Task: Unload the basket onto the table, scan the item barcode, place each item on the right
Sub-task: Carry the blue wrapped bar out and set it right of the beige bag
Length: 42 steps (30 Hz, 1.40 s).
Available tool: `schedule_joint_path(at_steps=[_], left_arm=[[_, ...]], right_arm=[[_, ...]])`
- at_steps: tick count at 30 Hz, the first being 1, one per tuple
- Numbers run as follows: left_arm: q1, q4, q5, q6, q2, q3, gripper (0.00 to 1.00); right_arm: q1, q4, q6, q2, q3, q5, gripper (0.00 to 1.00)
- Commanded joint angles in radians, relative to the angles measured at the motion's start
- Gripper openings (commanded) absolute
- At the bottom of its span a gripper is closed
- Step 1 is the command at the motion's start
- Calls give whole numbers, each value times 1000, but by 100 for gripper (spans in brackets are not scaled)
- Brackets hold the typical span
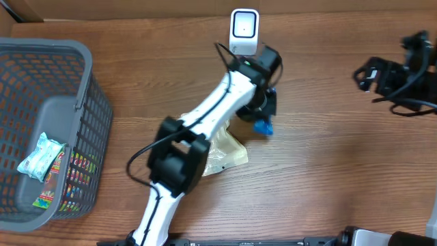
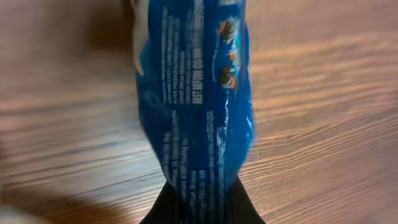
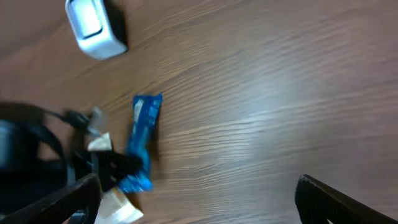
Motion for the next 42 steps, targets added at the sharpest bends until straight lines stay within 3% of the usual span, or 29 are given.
schedule_joint_path(at_steps=[1, 2, 3, 4, 5, 6, 11, 17, 20, 23, 31, 34, 42], left_arm=[[-37, -4, 70, -44, 21, 6, 4], [-43, -4, 72, -44, 23, 6, 5], [-46, -3, 72, -44, 23, 7, 18], [-47, -4, 78, -43, 16, 8, 49], [-47, -7, 84, -41, 13, 11, 57], [-44, -16, 92, -33, 8, 17, 59], [-8, -150, 62, 21, -16, 153, 60], [58, -432, -233, 32, -87, 502, 63], [104, -532, -314, 32, -129, 641, 70], [180, -594, -347, 32, -183, 727, 69], [507, -594, -332, 11, -345, 726, 62], [596, -594, -375, 15, -368, 689, 66], [832, -594, -379, -9, -453, 572, 62]], right_arm=[[-40, -10, 31, -5, 30, -6, 100], [-42, -13, 29, -5, 30, -6, 100], [-42, -13, 29, -5, 30, -6, 100], [-42, -12, 29, -5, 30, -6, 100], [-40, -12, 29, -5, 30, -6, 100], [-39, -12, 29, -5, 30, -6, 100], [-39, -13, 29, -5, 30, -19, 100], [-39, -13, 29, -5, 29, -29, 100], [-39, -13, 29, -5, 28, -29, 100], [-39, -17, 29, -5, 28, -33, 100], [-39, -34, 29, -5, 28, -51, 100], [-39, -39, 29, -5, 28, -51, 100], [-39, -55, 28, -1, 21, -51, 100]])
